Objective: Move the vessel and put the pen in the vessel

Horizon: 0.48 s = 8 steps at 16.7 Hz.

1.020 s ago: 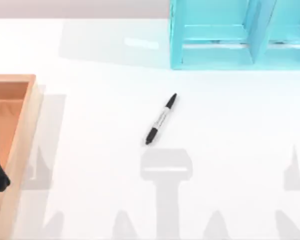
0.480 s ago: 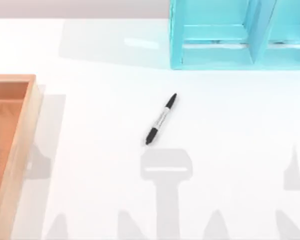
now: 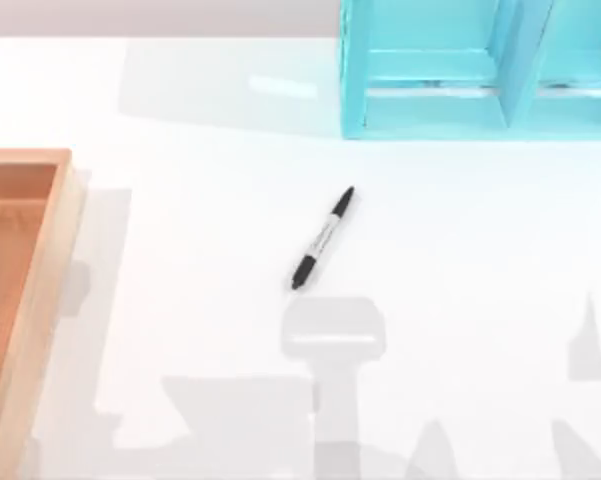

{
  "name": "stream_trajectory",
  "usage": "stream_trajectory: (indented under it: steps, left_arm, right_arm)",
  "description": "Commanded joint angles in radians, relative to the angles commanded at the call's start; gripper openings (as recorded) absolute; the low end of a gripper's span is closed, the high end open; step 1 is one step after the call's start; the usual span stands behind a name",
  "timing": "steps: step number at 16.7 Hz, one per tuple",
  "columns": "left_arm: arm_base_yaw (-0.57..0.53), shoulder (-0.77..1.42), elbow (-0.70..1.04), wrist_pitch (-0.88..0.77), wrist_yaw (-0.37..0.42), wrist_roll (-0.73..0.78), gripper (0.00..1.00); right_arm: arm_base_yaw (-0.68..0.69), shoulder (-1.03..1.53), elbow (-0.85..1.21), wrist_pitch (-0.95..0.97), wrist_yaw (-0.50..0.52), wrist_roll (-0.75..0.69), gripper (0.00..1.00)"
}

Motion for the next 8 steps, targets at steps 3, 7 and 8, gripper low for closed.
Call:
stream_trajectory:
  steps: [3, 7, 8]
  left_arm:
    - [0.026, 0.280, 0.198, -0.182, 0.000, 0.028, 1.00]
    - [0.060, 0.535, 0.440, -0.379, -0.001, 0.068, 1.00]
    - [0.067, 0.580, 0.492, -0.419, -0.001, 0.076, 1.00]
  right_arm:
    - [0.000, 0.000, 0.000, 0.000, 0.000, 0.000, 1.00]
    - [0.000, 0.000, 0.000, 0.000, 0.000, 0.000, 1.00]
    - [0.000, 0.000, 0.000, 0.000, 0.000, 0.000, 1.00]
